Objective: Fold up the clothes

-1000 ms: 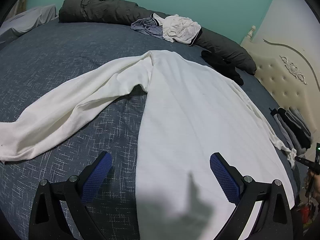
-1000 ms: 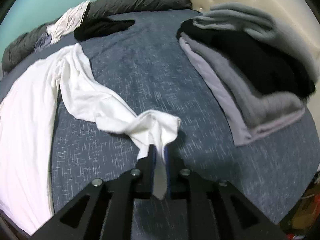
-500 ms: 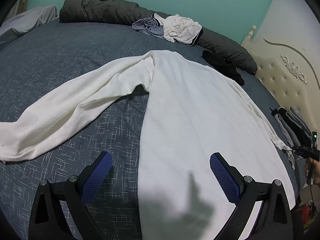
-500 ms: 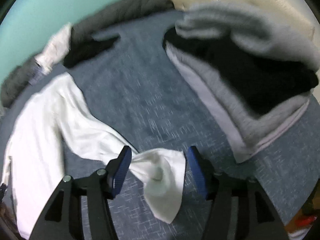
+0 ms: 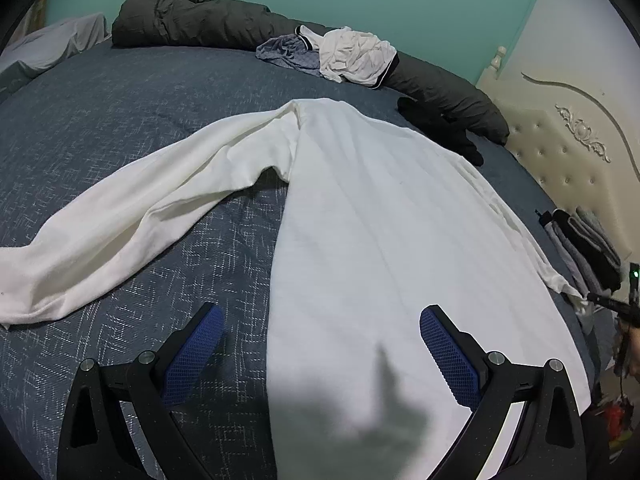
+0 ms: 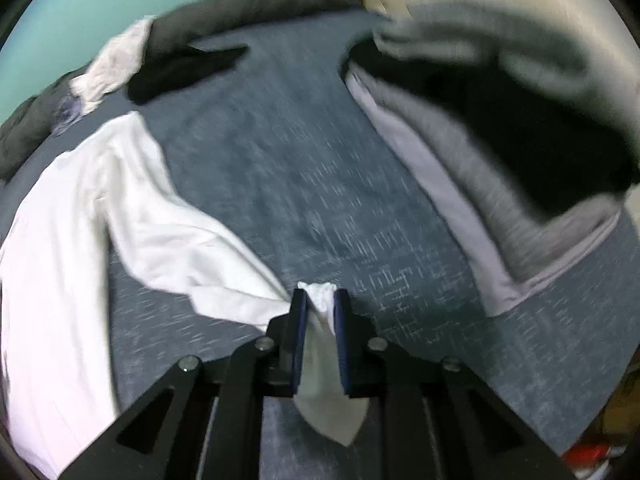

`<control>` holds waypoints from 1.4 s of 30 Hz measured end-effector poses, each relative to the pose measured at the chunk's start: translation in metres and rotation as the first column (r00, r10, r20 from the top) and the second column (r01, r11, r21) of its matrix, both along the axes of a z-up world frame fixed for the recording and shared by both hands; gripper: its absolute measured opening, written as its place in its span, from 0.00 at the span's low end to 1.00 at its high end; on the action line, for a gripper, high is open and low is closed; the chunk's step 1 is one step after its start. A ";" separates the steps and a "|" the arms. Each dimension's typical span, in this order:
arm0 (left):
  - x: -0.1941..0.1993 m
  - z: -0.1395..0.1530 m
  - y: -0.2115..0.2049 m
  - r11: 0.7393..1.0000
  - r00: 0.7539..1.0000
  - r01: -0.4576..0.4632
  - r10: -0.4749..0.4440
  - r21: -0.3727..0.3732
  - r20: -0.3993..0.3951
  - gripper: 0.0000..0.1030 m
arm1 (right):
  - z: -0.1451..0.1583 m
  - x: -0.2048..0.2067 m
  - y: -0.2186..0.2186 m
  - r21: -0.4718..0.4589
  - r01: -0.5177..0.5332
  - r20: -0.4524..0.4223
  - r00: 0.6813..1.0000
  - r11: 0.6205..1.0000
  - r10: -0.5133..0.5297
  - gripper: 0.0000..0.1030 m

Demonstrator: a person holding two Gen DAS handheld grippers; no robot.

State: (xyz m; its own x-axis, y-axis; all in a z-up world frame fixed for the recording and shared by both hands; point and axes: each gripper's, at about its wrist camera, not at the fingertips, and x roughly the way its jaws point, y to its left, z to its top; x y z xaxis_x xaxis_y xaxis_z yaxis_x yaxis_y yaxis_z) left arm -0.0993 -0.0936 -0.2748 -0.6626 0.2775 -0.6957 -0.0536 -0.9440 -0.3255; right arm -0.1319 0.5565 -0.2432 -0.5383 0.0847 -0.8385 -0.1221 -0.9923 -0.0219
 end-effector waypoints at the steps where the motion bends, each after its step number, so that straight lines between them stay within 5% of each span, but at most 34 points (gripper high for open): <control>1: 0.001 0.001 0.000 1.000 1.000 -0.001 0.001 0.002 -0.004 0.98 | 0.005 0.008 -0.010 0.031 -0.042 -0.011 0.999 0.999 0.042 0.13; 8: 0.004 0.007 -0.004 1.000 1.000 -0.006 0.006 0.013 -0.022 0.98 | 0.001 0.060 -0.052 0.009 -0.226 -0.004 0.974 0.974 0.226 0.13; 13: 0.007 0.005 -0.006 1.000 1.000 -0.007 0.007 0.017 -0.022 0.98 | -0.006 0.078 -0.069 -0.069 -0.255 0.035 0.965 0.964 0.258 0.14; 19: 0.008 0.006 -0.012 0.999 1.000 -0.018 0.019 0.028 -0.025 0.98 | 0.015 0.091 -0.036 -0.181 -0.132 -0.078 0.990 0.975 0.120 0.19; 21: 0.008 0.006 -0.013 0.999 0.999 -0.021 0.022 0.031 -0.027 0.98 | 0.018 0.091 -0.017 -0.227 -0.054 -0.104 0.994 0.972 0.031 0.31; 27: 0.008 0.004 -0.014 0.999 1.000 -0.022 0.023 0.035 -0.021 0.98 | -0.017 0.072 0.004 -0.309 0.097 0.016 0.995 0.946 -0.097 0.56; 33: 0.006 0.004 -0.008 1.000 1.000 -0.009 0.009 0.020 -0.018 0.98 | -0.041 0.064 0.000 -0.268 0.154 0.040 0.988 0.951 -0.149 0.56; 35: 0.005 0.004 -0.007 1.000 1.000 -0.008 0.009 0.020 -0.018 0.98 | -0.040 0.063 -0.005 -0.242 0.147 0.032 0.989 0.959 -0.144 0.50; 37: 0.005 0.004 -0.006 1.000 1.000 -0.008 0.008 0.017 -0.018 0.98 | -0.038 0.063 -0.009 -0.214 0.136 0.023 0.991 0.967 -0.134 0.19; 40: 0.005 0.003 -0.006 1.000 1.000 -0.005 0.006 0.016 -0.016 0.98 | -0.029 0.063 -0.015 -0.175 0.095 0.001 0.995 0.980 -0.096 0.03; 42: 0.005 0.003 -0.006 1.000 1.000 -0.006 0.007 0.016 -0.016 0.98 | -0.013 0.058 -0.016 -0.148 0.061 -0.029 0.997 0.987 -0.066 0.02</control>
